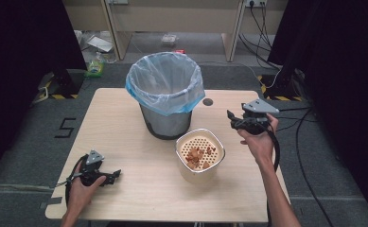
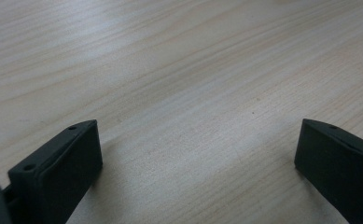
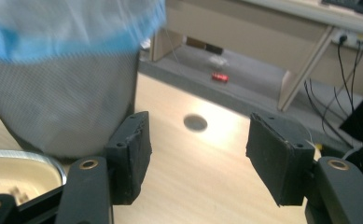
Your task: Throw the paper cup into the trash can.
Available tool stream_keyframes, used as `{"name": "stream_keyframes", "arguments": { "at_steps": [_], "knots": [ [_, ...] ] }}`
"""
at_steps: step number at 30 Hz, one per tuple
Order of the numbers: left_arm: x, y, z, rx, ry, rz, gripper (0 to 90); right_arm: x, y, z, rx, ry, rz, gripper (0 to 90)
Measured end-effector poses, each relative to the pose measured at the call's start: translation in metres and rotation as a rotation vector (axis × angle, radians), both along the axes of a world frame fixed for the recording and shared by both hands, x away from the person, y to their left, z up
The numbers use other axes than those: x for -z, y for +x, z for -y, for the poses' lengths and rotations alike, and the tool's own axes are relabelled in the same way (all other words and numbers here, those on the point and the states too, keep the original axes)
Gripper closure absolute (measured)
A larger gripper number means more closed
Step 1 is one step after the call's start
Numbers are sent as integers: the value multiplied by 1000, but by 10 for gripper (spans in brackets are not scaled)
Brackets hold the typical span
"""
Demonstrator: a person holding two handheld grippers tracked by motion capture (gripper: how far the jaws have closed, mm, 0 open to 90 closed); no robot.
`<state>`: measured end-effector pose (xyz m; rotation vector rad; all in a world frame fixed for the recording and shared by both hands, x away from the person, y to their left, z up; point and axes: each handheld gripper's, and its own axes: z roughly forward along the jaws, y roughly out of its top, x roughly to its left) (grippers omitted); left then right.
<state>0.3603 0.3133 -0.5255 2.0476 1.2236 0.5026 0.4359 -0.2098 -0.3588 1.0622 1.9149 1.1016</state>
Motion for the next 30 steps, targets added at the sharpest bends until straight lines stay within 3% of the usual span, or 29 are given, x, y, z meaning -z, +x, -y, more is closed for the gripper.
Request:
{"name": "stream_keyframes", "arguments": {
  "at_steps": [12,17,22,24,30],
  "knots": [
    [0,0,0,-1,-1,1,0,57,-23,24,49,19,-74,388],
    [0,0,0,-2,0,1,0,73,-30,27,62,14,-98,376],
    [0,0,0,-2,-2,1,0,90,-36,28,64,-8,-143,366],
    [0,0,0,-1,-1,1,0,101,-41,28,58,-16,-182,360],
    [0,0,0,-1,-1,1,0,115,-51,28,49,-26,-234,350]
  ]
}}
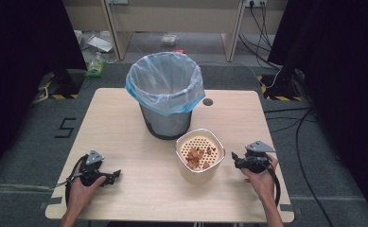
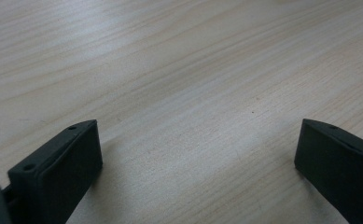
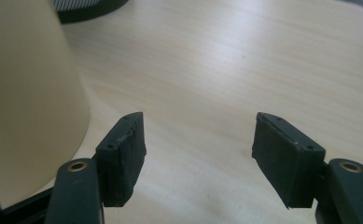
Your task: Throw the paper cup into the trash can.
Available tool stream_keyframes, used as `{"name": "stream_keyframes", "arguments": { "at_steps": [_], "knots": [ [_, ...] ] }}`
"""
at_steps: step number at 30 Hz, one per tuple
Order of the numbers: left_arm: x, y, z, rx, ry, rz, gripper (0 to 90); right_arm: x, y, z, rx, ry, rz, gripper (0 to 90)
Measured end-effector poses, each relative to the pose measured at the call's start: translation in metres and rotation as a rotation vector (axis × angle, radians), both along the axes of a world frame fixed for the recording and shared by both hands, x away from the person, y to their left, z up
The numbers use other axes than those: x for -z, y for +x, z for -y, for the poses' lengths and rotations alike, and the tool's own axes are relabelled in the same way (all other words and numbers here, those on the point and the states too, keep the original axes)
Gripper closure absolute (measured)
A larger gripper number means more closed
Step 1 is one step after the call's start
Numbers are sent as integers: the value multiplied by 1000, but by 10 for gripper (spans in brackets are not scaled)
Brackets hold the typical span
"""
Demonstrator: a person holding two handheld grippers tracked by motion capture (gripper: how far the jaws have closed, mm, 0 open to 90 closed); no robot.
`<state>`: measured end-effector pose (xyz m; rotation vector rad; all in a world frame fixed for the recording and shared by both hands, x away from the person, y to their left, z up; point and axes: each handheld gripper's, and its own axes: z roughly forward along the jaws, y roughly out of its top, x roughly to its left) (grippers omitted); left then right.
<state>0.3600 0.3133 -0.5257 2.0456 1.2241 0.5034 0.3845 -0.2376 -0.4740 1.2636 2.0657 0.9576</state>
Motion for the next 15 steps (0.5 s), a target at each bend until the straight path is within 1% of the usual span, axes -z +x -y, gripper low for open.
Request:
{"name": "stream_keyframes", "arguments": {
  "at_steps": [2,3,5,6,7,9,10,11,12,13,14,15],
  "knots": [
    [0,0,0,1,1,0,0,4,-3,0,-12,-6,-21,341],
    [0,0,0,1,1,0,0,6,-6,-2,-9,-49,-40,330],
    [0,0,0,1,1,0,0,8,-8,-2,-10,-52,-33,336],
    [0,0,0,2,1,0,0,11,-9,-3,-15,-44,-60,332],
    [0,0,0,1,0,0,0,11,-9,-3,-15,-44,-60,332],
    [0,0,0,1,0,0,0,14,-9,-3,-17,-48,-78,328],
    [0,0,0,1,1,0,0,18,-9,-3,-17,-44,-101,326],
    [0,0,0,1,0,0,0,20,-9,-3,-20,-43,-107,323],
    [0,0,0,1,0,0,0,21,-9,-3,-14,-49,-124,315],
    [0,0,0,1,0,0,0,23,-9,-4,-12,-71,-129,308],
    [0,0,0,1,0,0,0,25,-9,-4,-16,-82,-128,312],
    [0,0,0,1,0,0,0,27,-9,-4,-17,-75,-134,313]
  ]
}}
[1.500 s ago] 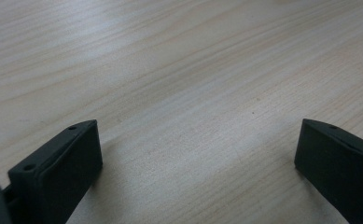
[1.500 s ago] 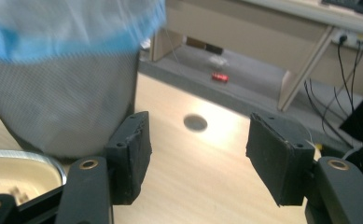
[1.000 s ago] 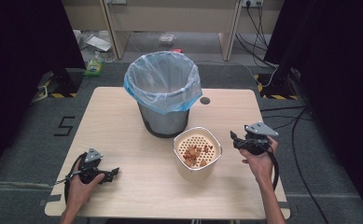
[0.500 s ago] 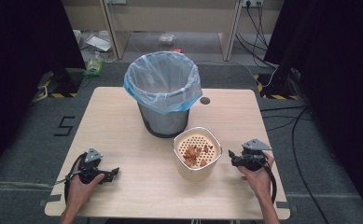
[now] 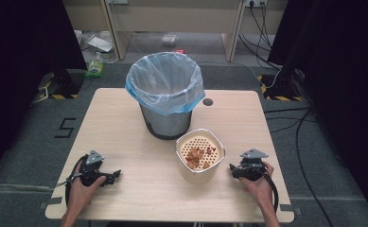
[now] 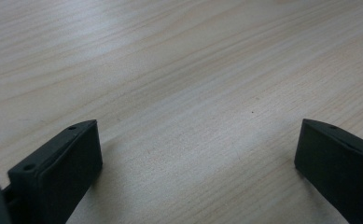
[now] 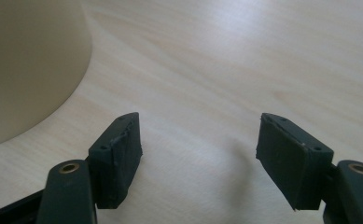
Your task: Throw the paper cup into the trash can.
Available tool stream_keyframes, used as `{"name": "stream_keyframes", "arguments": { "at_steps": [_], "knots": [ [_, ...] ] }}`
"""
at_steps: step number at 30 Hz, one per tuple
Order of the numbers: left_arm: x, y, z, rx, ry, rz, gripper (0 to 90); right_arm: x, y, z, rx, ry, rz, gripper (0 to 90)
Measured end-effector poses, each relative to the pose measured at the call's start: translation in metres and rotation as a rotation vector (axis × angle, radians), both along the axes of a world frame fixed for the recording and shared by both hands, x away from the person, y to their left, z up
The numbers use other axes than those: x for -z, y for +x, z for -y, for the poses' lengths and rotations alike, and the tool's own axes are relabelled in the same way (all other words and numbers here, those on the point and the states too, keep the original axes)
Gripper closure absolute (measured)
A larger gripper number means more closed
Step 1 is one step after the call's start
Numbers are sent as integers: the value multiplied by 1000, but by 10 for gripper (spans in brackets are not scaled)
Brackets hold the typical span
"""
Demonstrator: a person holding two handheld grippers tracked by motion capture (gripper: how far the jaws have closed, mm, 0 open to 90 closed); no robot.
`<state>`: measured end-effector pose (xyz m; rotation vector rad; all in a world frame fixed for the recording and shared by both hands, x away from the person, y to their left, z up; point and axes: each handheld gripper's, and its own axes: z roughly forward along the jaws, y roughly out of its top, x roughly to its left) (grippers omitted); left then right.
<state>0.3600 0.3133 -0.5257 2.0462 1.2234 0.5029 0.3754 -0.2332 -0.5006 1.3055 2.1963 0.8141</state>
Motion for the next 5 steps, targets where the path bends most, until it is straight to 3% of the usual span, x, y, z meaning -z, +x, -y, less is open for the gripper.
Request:
{"name": "stream_keyframes", "arguments": {
  "at_steps": [1,5],
  "knots": [
    [0,0,0,1,1,0,0,3,0,0,-3,13,-18,312],
    [0,0,0,2,1,0,0,7,-3,0,8,45,-23,309]
  ]
}}
